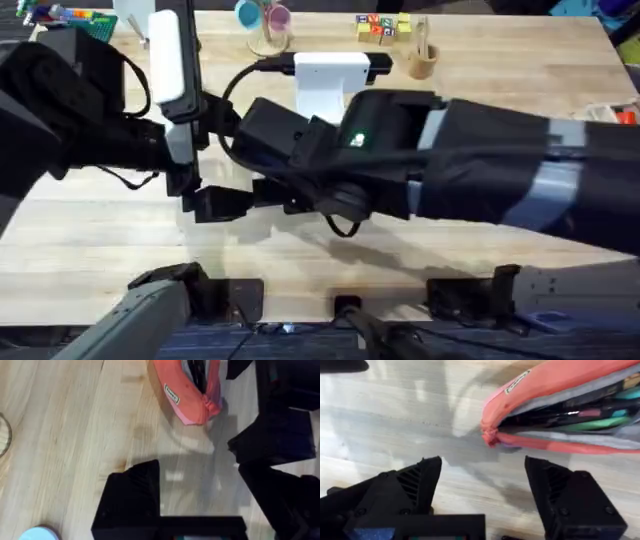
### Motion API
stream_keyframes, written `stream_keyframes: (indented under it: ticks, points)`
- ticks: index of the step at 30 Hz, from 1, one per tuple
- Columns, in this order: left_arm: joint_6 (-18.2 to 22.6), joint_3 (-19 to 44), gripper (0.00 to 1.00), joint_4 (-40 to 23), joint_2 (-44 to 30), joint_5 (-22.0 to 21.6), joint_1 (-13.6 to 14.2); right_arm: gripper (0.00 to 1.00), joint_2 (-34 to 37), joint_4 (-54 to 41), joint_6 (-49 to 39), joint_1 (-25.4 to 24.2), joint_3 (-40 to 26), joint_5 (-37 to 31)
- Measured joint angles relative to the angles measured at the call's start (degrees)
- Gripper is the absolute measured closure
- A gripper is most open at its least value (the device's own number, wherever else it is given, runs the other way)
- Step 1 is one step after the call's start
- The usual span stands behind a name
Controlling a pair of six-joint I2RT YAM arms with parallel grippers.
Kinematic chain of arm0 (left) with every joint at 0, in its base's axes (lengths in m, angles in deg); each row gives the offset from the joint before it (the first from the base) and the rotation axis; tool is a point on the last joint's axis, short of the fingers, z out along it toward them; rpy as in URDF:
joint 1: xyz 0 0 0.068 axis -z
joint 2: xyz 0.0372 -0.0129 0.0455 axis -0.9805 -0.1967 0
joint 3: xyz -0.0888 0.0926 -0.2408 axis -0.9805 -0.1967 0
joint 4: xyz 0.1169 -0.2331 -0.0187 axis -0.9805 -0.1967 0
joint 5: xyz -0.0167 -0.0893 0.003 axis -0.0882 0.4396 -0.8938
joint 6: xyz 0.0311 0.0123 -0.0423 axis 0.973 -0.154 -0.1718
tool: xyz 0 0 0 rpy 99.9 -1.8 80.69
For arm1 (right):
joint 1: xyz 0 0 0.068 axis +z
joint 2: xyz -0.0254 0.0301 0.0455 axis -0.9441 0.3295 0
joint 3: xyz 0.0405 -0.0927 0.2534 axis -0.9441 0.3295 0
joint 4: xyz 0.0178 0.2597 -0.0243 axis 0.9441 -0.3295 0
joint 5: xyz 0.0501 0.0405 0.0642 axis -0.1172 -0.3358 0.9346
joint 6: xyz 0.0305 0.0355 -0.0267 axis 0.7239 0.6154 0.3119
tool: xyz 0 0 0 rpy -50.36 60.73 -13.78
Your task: Unzip the bag, pick up the pens from the table one at a time and place them inside, then zip the bag closed.
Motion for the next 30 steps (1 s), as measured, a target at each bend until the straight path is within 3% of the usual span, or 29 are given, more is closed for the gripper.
stream_keyframes:
  ticks: [6,19,27,30]
  points:
    - [0.4,0.0,0.007,0.2,0.0,-1.1,-0.2,0.065,1.4,0.9,1.8,0.2,0.0,-0.6]
    - [-0.3,0.0,0.006,-1.0,0.0,2.8,-0.1,0.073,3.1,0.7,5.0,-1.6,0.3,-6.8]
    - [-0.3,0.0,0.006,-0.9,0.0,2.9,-0.1,0.345,3.1,0.9,5.7,-2.0,0.8,-7.6]
    - [-0.3,0.0,0.006,-1.0,0.0,2.9,-0.1,0.490,3.2,1.2,6.3,-2.1,0.9,-7.5]
